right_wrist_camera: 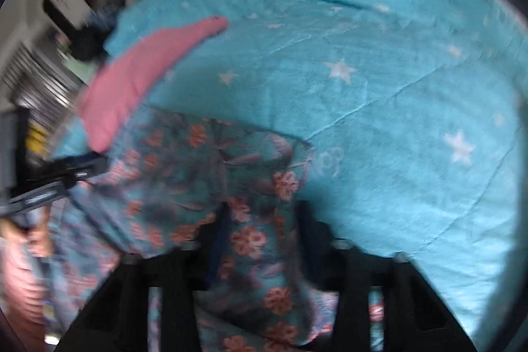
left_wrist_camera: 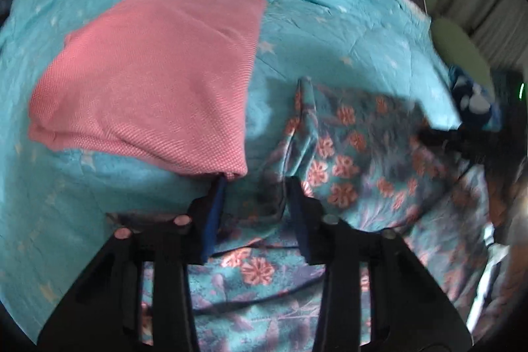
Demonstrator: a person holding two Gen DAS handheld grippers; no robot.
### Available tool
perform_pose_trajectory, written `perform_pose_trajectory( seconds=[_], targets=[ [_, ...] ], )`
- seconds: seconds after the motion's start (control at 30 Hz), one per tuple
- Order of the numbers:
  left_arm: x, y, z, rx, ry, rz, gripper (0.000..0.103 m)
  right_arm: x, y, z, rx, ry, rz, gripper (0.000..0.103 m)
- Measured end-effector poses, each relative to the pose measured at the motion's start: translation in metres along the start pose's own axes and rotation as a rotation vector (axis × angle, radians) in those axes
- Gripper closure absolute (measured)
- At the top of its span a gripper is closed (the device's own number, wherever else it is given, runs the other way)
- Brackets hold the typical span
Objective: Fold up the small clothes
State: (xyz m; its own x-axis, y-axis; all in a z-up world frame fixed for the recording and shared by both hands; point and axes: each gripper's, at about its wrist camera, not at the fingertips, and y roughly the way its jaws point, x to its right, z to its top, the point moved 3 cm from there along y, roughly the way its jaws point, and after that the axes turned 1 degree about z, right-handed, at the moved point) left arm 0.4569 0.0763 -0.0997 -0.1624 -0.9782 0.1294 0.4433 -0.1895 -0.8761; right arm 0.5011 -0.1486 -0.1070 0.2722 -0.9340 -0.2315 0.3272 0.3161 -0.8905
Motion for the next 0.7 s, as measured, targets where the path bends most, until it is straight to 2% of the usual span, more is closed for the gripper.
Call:
perform_pose_trajectory(
  seconds=[0.07,0.13,0.23,0.3,0.37,0.43,0.5,0.53,0.57,0.6,0.67,0.7],
  targets=[
    [0.000,0.005,0.006,0.024,0.010,0.071,0.094,0.005,-0.005,0.004,0.029,0.065,0.019,0.099],
    [-0.004,0.004,0.017,0.064,-0.022,0.084,0.095,0.006,-0.011,0.008,0.085,0.099,-0.006,0.099],
    [-0.005,0.000,0.029,0.119,-0.016,0.131,0.096,0.009,-0.015,0.016,0.136,0.126,-0.032,0.099],
    [-0.003,0.000,0.035,0.157,0.018,0.242,0.099,0.012,-0.010,0.021,0.133,0.138,-0.047,0.099],
    [-0.003,0.002,0.034,0.116,0.031,0.209,0.098,0.013,-0.002,0.020,0.114,0.123,-0.042,0.098],
    [-0.005,-0.013,0.027,0.146,0.016,0.175,0.095,0.015,-0.007,0.018,0.113,0.135,-0.033,0.093],
    [-0.008,-0.031,0.021,0.182,0.018,0.148,0.092,0.025,-0.026,0.010,0.150,0.189,-0.024,0.076],
    [-0.010,-0.043,0.017,0.202,0.014,0.145,0.090,0.035,-0.046,0.002,0.197,0.221,-0.016,0.070],
    [-0.013,-0.058,0.013,0.225,0.003,0.133,0.084,0.040,-0.060,-0.004,0.228,0.240,-0.028,0.059],
    [-0.013,-0.070,0.008,0.245,-0.007,0.126,0.072,0.051,-0.083,-0.018,0.273,0.269,-0.063,0.055],
    [-0.020,-0.099,-0.013,0.284,-0.029,0.126,0.055,0.063,-0.115,-0.049,0.302,0.284,-0.080,0.054],
    [-0.023,-0.109,-0.025,0.294,-0.037,0.127,0.051,0.065,-0.126,-0.064,0.302,0.276,-0.071,0.054]
  ],
)
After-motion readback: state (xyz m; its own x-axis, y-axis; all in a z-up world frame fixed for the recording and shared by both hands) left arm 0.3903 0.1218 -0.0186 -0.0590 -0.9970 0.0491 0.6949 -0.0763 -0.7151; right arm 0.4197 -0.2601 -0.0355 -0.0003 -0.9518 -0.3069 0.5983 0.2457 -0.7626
